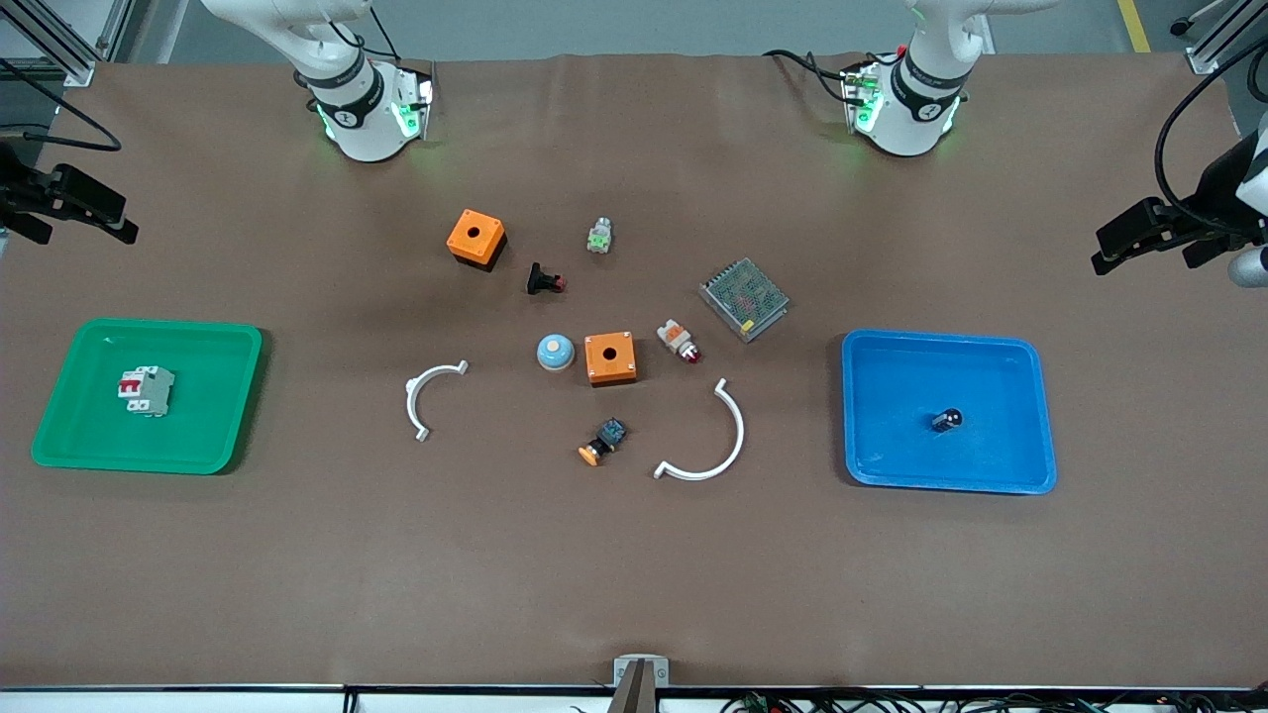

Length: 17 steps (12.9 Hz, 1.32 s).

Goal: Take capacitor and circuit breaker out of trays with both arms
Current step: 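Reach the left gripper toward the blue tray while the right gripper reaches the green tray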

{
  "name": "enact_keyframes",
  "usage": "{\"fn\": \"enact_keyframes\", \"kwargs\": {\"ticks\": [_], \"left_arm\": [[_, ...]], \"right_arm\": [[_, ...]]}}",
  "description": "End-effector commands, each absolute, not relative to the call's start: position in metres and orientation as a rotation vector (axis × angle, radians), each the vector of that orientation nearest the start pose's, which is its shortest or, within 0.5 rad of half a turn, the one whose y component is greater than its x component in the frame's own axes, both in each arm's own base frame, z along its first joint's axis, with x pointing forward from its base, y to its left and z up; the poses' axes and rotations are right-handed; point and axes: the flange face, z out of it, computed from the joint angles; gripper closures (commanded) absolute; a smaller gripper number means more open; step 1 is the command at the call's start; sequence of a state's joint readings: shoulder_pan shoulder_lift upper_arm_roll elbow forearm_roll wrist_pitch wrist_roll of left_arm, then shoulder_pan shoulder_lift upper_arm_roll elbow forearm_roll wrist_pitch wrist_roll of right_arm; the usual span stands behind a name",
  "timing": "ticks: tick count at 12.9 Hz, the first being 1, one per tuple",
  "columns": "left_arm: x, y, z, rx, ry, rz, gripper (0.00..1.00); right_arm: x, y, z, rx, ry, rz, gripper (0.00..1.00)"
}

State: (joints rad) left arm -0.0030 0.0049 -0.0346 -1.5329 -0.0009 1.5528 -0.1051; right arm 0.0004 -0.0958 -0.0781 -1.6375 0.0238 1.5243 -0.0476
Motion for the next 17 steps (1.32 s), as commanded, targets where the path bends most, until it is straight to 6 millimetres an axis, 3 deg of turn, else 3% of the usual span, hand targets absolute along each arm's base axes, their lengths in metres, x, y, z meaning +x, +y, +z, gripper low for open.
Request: {"fn": "enact_keyframes", "kwargs": {"ticks": [1, 4, 5, 6, 8, 11, 12, 13, 14, 15, 16, 17], "left_arm": [[0.553, -0.021, 0.637, -3.159, -0.087, 0.006, 0.0], [0.556, -0.016, 0.633, -3.158, -0.108, 0.011, 0.0], [0.561, -0.012, 0.623, -3.157, -0.12, 0.043, 0.0], [0.572, 0.0, 0.594, -3.149, -0.159, 0.136, 0.0], [0.576, 0.01, 0.557, -3.152, -0.167, 0.3, 0.0], [0.59, 0.024, 0.49, -3.149, -0.201, 0.334, 0.0], [0.589, 0.024, 0.464, -3.15, -0.204, 0.317, 0.0], [0.586, 0.023, 0.441, -3.151, -0.205, 0.302, 0.0], [0.585, 0.024, 0.418, -3.151, -0.21, 0.278, 0.0], [0.584, 0.023, 0.398, -3.152, -0.207, 0.254, 0.0], [0.585, 0.017, 0.375, -3.153, -0.191, 0.241, 0.0], [0.586, 0.012, 0.355, -3.15, -0.175, 0.241, 0.0]], "right_arm": [[0.511, -0.042, 0.642, -3.116, 0.051, 0.007, 0.0], [0.511, -0.042, 0.642, -3.117, 0.049, 0.008, 0.0], [0.512, -0.042, 0.642, -3.117, 0.051, 0.008, 0.0], [0.512, -0.042, 0.642, -3.117, 0.051, 0.008, 0.0], [0.512, -0.042, 0.643, -3.119, 0.049, 0.013, 0.0], [0.522, -0.045, 0.655, -3.128, 0.059, -0.02, 0.0], [0.53, -0.051, 0.641, -3.128, 0.081, 0.015, 0.0], [0.546, -0.061, 0.612, -3.126, 0.11, 0.089, 0.0], [0.57, -0.068, 0.565, -3.113, 0.125, 0.212, 0.0], [0.579, -0.087, 0.557, -3.111, 0.154, 0.215, 0.0], [0.584, -0.107, 0.556, -3.119, 0.114, 0.166, 0.0], [0.592, -0.119, 0.542, -3.128, 0.044, 0.151, 0.0]]}}
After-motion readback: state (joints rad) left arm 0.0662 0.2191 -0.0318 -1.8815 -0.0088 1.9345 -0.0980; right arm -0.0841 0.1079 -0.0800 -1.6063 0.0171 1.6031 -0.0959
